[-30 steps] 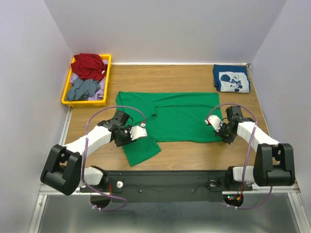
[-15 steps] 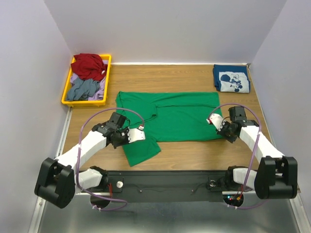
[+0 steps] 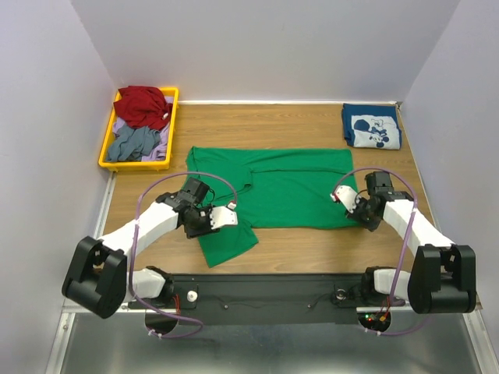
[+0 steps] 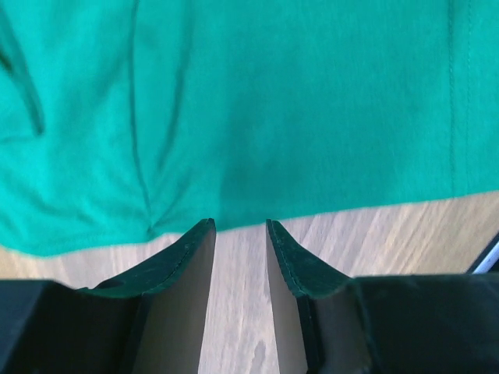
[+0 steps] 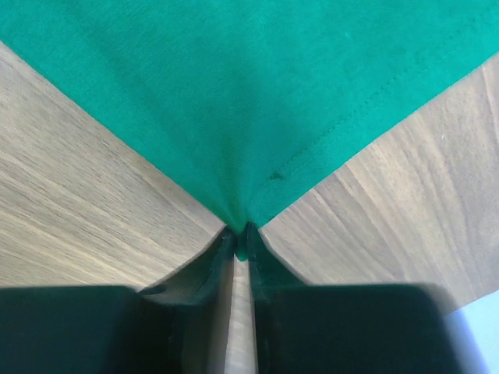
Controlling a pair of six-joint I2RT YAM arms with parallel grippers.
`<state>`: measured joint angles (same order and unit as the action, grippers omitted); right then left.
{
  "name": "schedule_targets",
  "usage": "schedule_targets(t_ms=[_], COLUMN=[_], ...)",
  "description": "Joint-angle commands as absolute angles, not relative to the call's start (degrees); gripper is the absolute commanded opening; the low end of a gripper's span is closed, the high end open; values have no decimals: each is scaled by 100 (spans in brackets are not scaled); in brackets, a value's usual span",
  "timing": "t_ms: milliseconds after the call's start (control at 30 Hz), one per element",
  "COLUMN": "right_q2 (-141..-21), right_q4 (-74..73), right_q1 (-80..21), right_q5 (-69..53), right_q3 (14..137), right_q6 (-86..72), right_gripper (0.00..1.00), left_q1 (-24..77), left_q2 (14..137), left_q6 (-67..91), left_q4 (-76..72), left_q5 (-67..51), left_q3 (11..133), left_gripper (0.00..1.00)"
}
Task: Fold and stack the t-shirts
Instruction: Fold the tshirt
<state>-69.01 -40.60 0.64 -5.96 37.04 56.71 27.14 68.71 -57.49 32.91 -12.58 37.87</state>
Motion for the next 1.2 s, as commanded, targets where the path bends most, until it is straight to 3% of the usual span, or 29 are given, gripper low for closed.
schedule_targets(t_ms=[0, 67, 667, 767, 900, 1167], right_q2=[-6847, -6716, -6583, -6618, -6522, -6381], right_q4=[-4175, -4175, -3551, -3507, -3524, -3990], right_q1=[35, 35, 9, 9, 9, 9], right_q5=[-563, -571, -580, -510, -527, -720], right_q3=[3894, 3771, 2936, 2918, 3032, 3752], right_q6=[5756, 5888, 6416, 6451, 6355, 6231], right_gripper=[32, 36, 37, 26, 1, 0], left_q1=[2786, 2786, 2786, 2786, 2786, 2786], left_q2=[7110, 7163, 7260, 7286, 7312, 7242], left_q6=[-5748, -5748, -5818, -5845, -5845, -5854], left_q4=[3217, 3191, 3340, 3314, 3296, 3480], left_q5=[-1266, -1292, -1345, -1310, -1327, -1397], left_q3=[3946, 3955, 3911, 3920, 3999, 4175], left_gripper=[44, 44, 46, 45, 44, 40])
